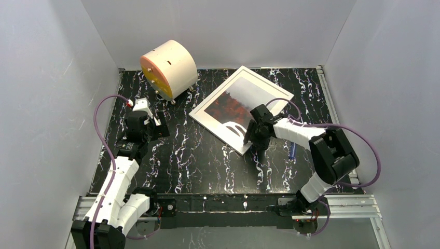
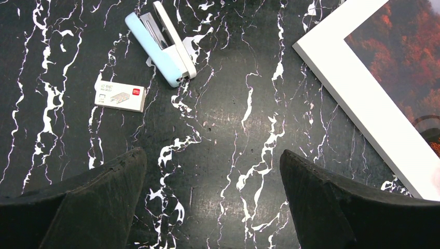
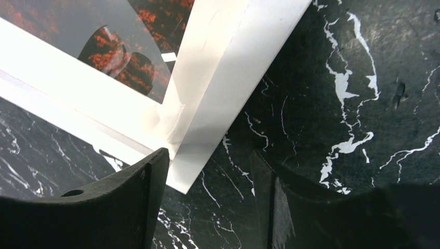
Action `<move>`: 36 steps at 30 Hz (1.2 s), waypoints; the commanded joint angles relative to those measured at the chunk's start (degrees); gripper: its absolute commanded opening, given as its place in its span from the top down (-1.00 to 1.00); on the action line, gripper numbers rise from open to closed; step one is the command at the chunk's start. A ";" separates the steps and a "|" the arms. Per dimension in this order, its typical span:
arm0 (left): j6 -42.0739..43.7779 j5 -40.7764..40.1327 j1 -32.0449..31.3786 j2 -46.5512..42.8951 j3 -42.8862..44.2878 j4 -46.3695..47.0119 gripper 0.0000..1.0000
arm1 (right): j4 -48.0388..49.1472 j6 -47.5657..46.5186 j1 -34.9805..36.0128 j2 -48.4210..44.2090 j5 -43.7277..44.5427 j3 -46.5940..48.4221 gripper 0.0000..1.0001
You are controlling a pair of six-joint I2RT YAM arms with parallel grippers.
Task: Take the photo out of the frame
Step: Adjust the photo frame at the center of the board.
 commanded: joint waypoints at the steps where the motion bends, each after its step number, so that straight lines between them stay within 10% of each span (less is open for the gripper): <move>1: 0.48 -0.49 -0.08 0.20 0.03 -0.53 -0.99 | -1.68 0.04 0.91 2.00 3.42 2.86 -0.32; 15: 0.40 -0.90 -0.08 0.27 0.04 -0.76 -0.99 | -2.82 -0.83 4.33 1.37 6.18 0.26 0.28; 36: 0.64 3.21 -0.08 0.90 -0.22 0.14 -0.99 | -5.98 -1.74 13.59 -12.78 0.48 -15.98 0.28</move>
